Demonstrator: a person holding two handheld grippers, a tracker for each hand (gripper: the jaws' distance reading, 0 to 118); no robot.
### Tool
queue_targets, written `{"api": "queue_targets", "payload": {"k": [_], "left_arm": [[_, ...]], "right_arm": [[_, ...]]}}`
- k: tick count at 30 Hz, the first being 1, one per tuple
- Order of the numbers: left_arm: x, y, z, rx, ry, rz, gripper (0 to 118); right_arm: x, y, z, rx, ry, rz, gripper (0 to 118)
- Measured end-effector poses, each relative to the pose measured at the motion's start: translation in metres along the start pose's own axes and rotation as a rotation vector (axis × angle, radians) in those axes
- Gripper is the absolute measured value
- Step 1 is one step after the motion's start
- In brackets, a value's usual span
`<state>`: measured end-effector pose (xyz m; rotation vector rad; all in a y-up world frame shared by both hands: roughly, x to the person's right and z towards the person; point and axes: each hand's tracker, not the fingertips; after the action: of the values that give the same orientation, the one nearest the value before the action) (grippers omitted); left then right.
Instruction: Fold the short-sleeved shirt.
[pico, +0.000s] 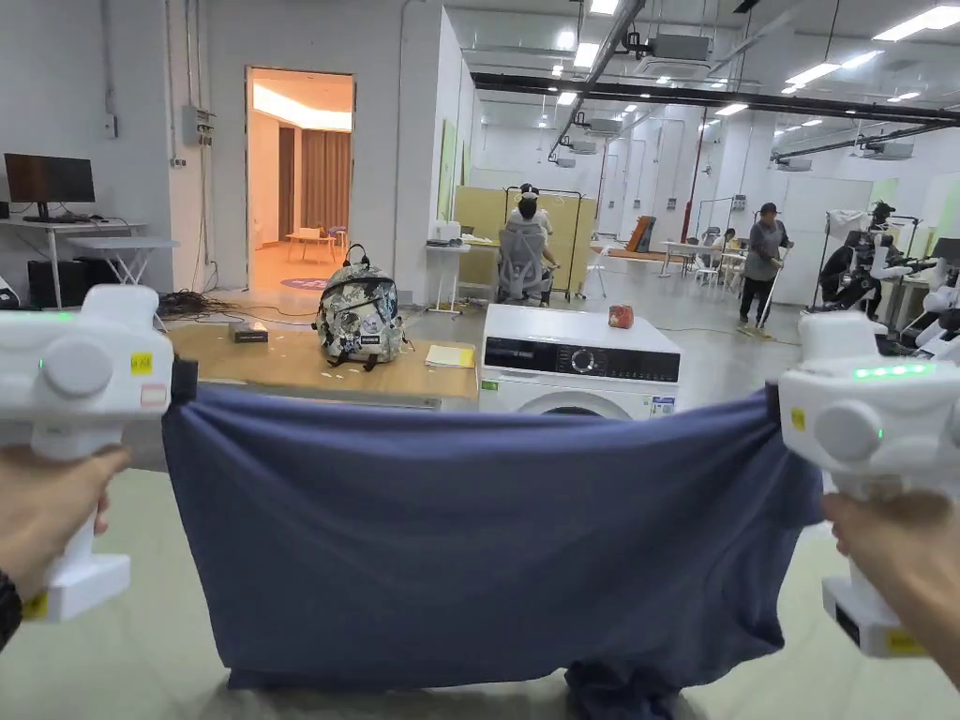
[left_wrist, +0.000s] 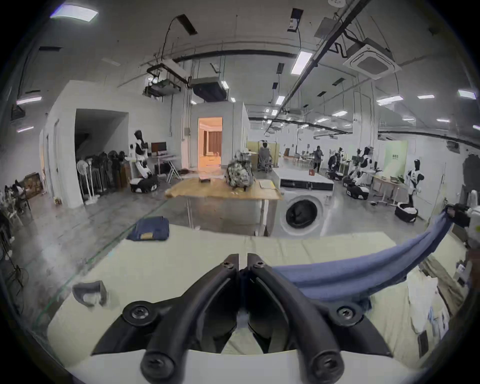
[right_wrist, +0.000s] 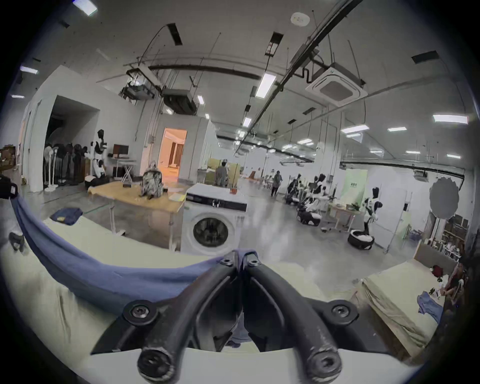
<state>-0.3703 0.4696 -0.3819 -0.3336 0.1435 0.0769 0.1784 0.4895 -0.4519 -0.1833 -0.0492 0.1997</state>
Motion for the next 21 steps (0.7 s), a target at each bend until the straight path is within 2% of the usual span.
{"api": "queue_targets", "payload": {"k": [5,10,13,21], "left_arm": [[-0.003,-0.071,0.036,-0.037,-0.031,0.023,0],[-0.015,-0.128,0.081,-0.059,-0.052,0.017,0],[-0.023,-0.163,0.11,-0.079,-0.061,0.015,0],[-0.035,-0.238,0.195,-0.124,-0.054,-0.025,0]], "right_arm": [[0.001,-0.061,0.049,-0.052,0.009,0.024,1],[0.006,-0.122,0.109,-0.102,0.025,0.006,1],[0.002,-0.154,0.149,-0.12,0.035,0.046,1],[0.003,-0.217,0.24,-0.18,0.074,0.025,1]]}}
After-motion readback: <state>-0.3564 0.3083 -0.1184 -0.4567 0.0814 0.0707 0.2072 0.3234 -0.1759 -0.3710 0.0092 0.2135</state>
